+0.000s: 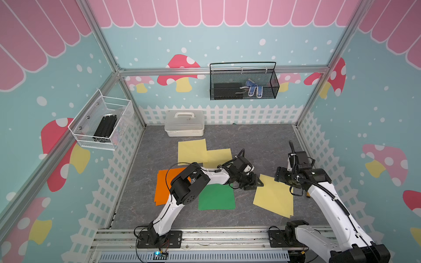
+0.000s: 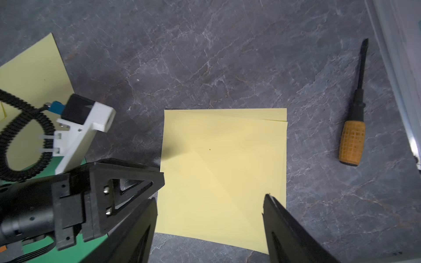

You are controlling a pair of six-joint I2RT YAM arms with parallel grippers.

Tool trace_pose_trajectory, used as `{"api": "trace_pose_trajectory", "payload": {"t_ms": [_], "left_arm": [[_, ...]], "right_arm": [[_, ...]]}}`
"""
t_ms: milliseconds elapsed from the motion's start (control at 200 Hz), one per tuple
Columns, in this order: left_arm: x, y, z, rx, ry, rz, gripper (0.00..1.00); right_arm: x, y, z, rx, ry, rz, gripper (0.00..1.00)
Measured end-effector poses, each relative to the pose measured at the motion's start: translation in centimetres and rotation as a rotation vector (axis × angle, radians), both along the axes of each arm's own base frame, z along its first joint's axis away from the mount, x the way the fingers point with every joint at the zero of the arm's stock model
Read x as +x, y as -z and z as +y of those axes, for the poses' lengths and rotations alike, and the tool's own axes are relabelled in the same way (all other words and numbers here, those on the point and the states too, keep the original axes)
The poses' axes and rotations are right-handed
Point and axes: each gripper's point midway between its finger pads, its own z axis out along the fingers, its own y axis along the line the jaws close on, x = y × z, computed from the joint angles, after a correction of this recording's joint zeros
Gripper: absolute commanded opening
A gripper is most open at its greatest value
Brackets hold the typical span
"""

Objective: Sort the scattered colored papers by color
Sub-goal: Place the colored paper, then move the colored paper at the center of the board.

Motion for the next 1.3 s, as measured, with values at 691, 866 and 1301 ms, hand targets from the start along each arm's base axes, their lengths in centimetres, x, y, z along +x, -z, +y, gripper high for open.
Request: {"api": "trace_pose_trajectory", "payload": {"t_ms": [691,866,1301], "left_arm": [[0.9,-1.7,2.9,0.108,-0.033,-0.162,0.56],[1.3,-3.1,3.0,0.091,-0.03,-0.21,0.56],[2.8,-2.4,5.8,0.118,-0.072,-0.205,0.56]], "right_arm": [[-4.8,8.4,-6.8,0.033,0.453,0.154,0.12],[-6.1,10.5,-7.3,0.07,0.524,0.23,0.02],[-6.2,12.8,-7.4,0.11,0.556,0.32,0.03]]}}
